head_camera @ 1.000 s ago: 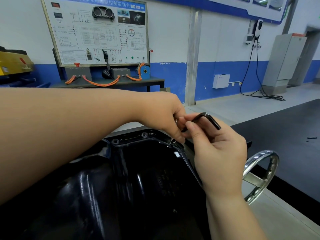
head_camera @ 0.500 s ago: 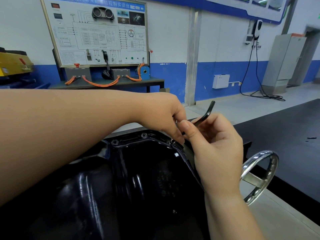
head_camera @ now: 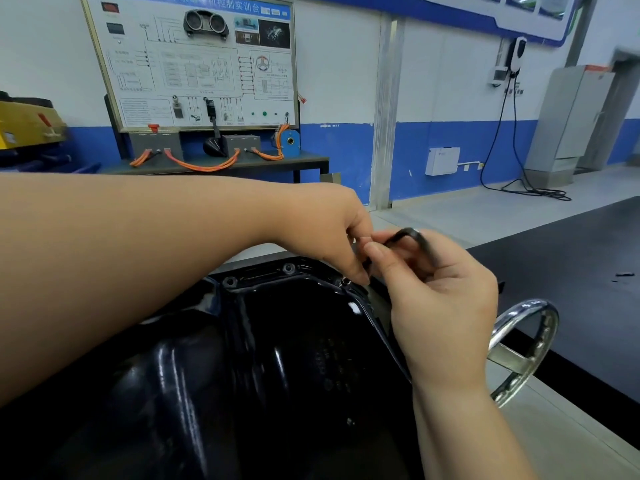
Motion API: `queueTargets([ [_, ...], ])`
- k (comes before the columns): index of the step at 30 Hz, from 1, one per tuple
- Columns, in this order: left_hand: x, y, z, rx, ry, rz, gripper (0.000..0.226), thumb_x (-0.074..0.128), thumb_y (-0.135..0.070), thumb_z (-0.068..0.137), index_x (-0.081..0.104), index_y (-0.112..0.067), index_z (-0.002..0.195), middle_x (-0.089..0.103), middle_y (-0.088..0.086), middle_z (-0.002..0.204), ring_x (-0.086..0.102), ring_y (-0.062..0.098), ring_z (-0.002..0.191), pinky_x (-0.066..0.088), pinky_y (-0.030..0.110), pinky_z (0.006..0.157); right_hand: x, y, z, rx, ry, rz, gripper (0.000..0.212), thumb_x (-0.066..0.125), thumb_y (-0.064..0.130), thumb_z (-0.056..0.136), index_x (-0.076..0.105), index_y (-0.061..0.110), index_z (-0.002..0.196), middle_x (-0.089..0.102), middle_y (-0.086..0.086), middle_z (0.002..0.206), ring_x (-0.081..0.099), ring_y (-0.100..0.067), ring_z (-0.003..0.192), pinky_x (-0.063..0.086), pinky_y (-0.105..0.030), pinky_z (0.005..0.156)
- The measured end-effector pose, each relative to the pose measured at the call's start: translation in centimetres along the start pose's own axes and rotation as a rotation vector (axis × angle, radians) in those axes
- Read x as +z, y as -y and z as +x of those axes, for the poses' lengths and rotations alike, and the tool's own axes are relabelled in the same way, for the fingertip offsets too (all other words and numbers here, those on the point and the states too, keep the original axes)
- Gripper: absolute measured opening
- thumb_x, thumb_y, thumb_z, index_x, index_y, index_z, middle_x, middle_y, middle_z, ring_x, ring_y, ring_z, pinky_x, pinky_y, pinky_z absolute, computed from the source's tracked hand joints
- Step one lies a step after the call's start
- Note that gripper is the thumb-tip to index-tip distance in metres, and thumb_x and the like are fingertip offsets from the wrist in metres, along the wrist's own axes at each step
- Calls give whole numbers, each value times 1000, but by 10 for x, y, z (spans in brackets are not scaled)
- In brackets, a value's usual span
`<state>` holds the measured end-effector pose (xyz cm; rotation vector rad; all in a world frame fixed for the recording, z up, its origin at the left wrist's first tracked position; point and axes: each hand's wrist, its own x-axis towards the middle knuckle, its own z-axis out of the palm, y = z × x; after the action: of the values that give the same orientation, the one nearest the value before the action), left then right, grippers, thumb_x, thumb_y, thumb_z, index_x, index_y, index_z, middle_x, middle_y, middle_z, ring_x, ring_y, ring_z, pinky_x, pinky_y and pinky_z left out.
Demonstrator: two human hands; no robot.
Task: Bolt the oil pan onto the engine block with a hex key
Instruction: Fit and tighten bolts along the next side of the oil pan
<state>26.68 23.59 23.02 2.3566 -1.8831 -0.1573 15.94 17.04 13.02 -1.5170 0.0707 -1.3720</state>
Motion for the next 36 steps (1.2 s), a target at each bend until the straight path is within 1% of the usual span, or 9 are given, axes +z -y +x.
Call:
queueTargets([
  [4, 0, -3, 0, 24, -8, 28, 19, 72, -38, 72, 59, -31, 60, 50, -13, 57, 45, 3, 55, 37, 23, 59, 0, 2, 1, 0, -36, 4, 19, 77, 15, 70, 64, 27, 63, 67, 6, 64, 61, -3, 57, 48, -13, 54],
  [8, -1, -2, 0, 5, -13, 20, 32, 72, -37, 72, 52, -35, 47, 44, -14, 51, 42, 4, 54, 33, 22, 58, -1, 1, 1, 7, -24, -25, 22, 77, 20, 71, 59, 29, 63, 65, 5, 65, 58, -3, 59, 46, -14, 56],
  [12, 0, -2, 1, 3, -1, 9, 36, 72, -34, 73, 52, -35, 43, 42, -14, 45, 39, 4, 48, 30, 20, 54, 0, 0, 0, 34, 44, 5, 8, 70, 23, 76, 64, 28, 76, 67, 2, 76, 63, -12, 73, 52, -23, 68],
  [17, -1, 0, 1, -6, -31, 15, 25, 74, -31, 74, 55, -26, 60, 53, -9, 60, 47, 6, 57, 38, 20, 59, 1, 3, -3, -54, 143, 27, 26, 54, 9, 88, 66, 28, 101, 72, 7, 96, 67, -14, 96, 53, -26, 84],
  [21, -1, 0, 0, 5, -35, -23, 42, 76, -29, 74, 44, -28, 46, 44, -8, 54, 40, 6, 53, 35, 21, 58, 1, 0, -2, -74, 100, -2, 27, 53, 7, 87, 68, 27, 96, 73, 8, 88, 69, -11, 89, 53, -21, 78],
  [24, 0, 0, -1, -15, -29, -38, 31, 76, -32, 74, 54, -29, 53, 50, -2, 61, 44, 9, 60, 41, 28, 66, 1, 0, -1, -54, 55, 6, 21, 58, 10, 83, 70, 27, 89, 73, 7, 83, 70, -13, 83, 55, -25, 75],
  [29, 1, -2, -1, 0, -6, -42, 23, 75, -35, 74, 60, -39, 56, 51, -16, 54, 45, 0, 56, 40, 21, 64, 1, 0, 0, -38, -46, -6, 17, 73, 15, 73, 67, 31, 69, 71, 8, 71, 67, -8, 65, 52, -18, 60],
  [33, 0, -2, -1, 10, -4, -14, 24, 74, -37, 74, 62, -41, 55, 52, -19, 54, 47, -2, 56, 42, 18, 64, 2, 2, 0, -1, -43, -40, 17, 74, 24, 70, 59, 26, 63, 64, 0, 65, 62, -20, 63, 54, -34, 59],
  [36, -1, -2, -1, 4, 9, -19, 30, 72, -34, 76, 60, -41, 50, 51, -24, 49, 47, -5, 53, 37, 11, 55, 2, 2, 1, 1, -50, -33, 28, 78, 23, 68, 52, 29, 58, 57, 10, 55, 56, -9, 53, 45, -17, 53],
])
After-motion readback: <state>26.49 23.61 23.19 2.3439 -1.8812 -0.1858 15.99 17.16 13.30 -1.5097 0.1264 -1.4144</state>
